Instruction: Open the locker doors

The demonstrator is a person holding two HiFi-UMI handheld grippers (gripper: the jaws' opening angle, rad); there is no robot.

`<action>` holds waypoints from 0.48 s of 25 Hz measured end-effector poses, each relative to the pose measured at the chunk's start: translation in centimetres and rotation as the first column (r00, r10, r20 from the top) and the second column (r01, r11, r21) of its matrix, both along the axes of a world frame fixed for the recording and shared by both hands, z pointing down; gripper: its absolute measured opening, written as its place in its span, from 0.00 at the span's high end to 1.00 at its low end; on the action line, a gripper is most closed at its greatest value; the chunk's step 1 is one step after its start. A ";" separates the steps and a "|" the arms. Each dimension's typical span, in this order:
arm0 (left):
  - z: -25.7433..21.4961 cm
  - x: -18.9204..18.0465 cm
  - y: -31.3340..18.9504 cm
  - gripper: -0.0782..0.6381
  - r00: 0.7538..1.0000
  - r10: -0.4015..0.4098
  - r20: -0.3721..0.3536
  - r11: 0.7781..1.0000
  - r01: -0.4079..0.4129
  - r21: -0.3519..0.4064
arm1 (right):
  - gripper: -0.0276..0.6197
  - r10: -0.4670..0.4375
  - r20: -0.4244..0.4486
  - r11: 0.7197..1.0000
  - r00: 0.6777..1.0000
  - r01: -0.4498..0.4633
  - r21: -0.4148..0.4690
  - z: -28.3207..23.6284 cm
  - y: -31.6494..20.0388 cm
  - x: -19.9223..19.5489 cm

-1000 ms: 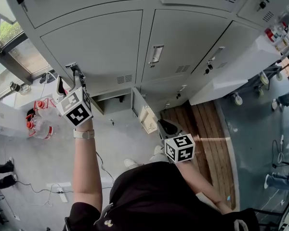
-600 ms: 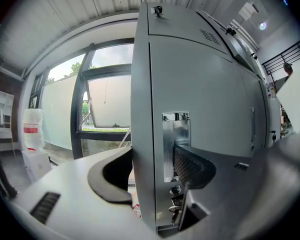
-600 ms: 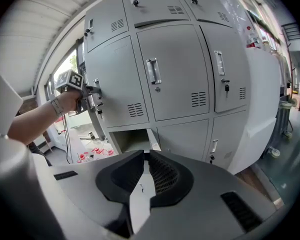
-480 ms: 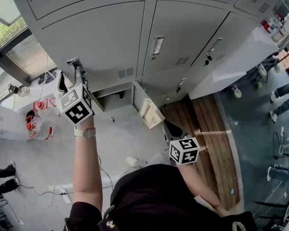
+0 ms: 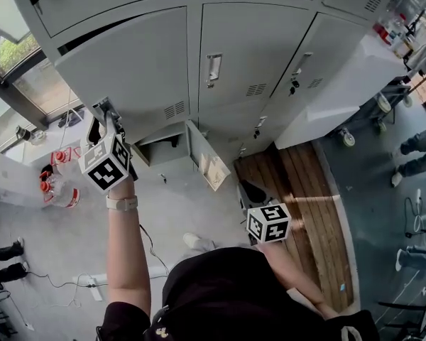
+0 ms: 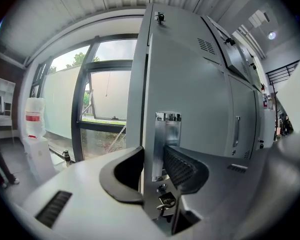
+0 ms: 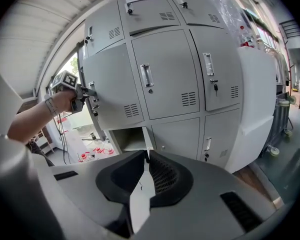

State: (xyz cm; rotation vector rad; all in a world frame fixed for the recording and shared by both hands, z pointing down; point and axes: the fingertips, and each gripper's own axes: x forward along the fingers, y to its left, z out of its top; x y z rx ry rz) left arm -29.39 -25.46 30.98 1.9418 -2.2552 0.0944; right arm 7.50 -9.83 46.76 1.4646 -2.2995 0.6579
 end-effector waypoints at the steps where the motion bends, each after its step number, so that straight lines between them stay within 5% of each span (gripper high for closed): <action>1: 0.0 0.2 0.4 0.70 1.000 -0.007 -0.003 1.000 0.007 -0.004 | 0.87 -0.004 0.002 1.000 1.000 0.004 0.001 -0.1 0.3 0.4; 12: 0.0 4.6 6.5 0.70 0.999 -0.049 -0.003 0.999 0.049 -0.015 | 0.87 -0.049 0.018 0.999 0.999 0.049 0.007 -0.5 3.9 5.0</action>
